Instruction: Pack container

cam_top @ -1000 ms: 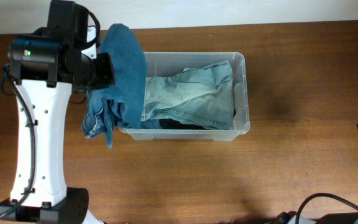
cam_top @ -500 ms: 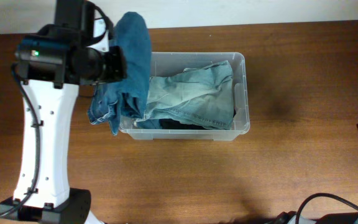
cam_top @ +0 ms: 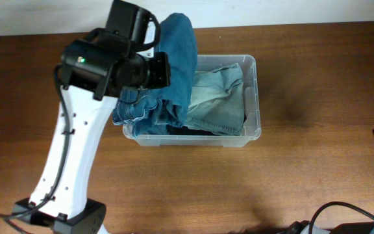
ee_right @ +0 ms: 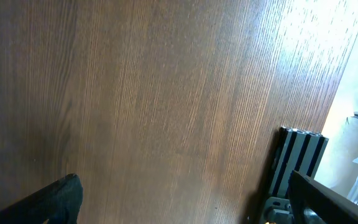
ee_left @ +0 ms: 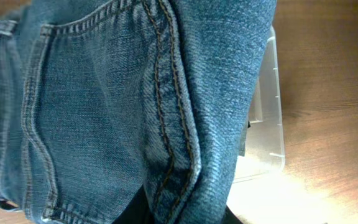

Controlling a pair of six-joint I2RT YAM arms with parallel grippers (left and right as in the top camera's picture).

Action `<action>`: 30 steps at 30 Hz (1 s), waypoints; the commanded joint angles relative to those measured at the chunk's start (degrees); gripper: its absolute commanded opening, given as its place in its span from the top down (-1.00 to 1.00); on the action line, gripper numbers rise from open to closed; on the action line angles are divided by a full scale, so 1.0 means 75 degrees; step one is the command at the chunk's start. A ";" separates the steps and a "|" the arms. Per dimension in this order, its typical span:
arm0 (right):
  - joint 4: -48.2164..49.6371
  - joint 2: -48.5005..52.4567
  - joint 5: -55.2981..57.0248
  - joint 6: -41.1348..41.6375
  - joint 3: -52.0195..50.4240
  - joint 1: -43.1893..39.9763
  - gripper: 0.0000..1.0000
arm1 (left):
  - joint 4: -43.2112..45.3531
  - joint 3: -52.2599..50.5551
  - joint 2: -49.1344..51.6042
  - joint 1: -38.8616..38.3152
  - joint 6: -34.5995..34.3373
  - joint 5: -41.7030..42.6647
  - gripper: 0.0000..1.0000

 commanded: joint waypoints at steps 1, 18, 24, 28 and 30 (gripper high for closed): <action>0.0000 -0.0003 0.0038 0.0067 -0.0032 -0.0020 -0.97 | 0.0181 0.0082 0.0294 -0.0096 -0.0268 -0.0055 0.86; 0.0003 -0.0003 0.0038 0.0067 -0.0032 -0.0020 -0.97 | 0.0533 0.0082 0.1177 -0.0545 -0.0463 0.0391 0.03; 0.0000 -0.0003 0.0038 0.0067 -0.0032 -0.0020 -0.97 | 0.1131 0.0082 0.1422 -0.1291 -0.0493 0.0691 -0.04; 0.0000 -0.0003 0.0038 0.0067 -0.0032 -0.0020 -0.97 | 0.1405 0.0082 0.1545 -0.1705 -0.0667 0.0662 -0.04; 0.0003 -0.0003 0.0038 0.0067 -0.0032 -0.0020 -0.97 | 0.1463 0.0082 0.1574 -0.1853 -0.0664 0.0411 -0.04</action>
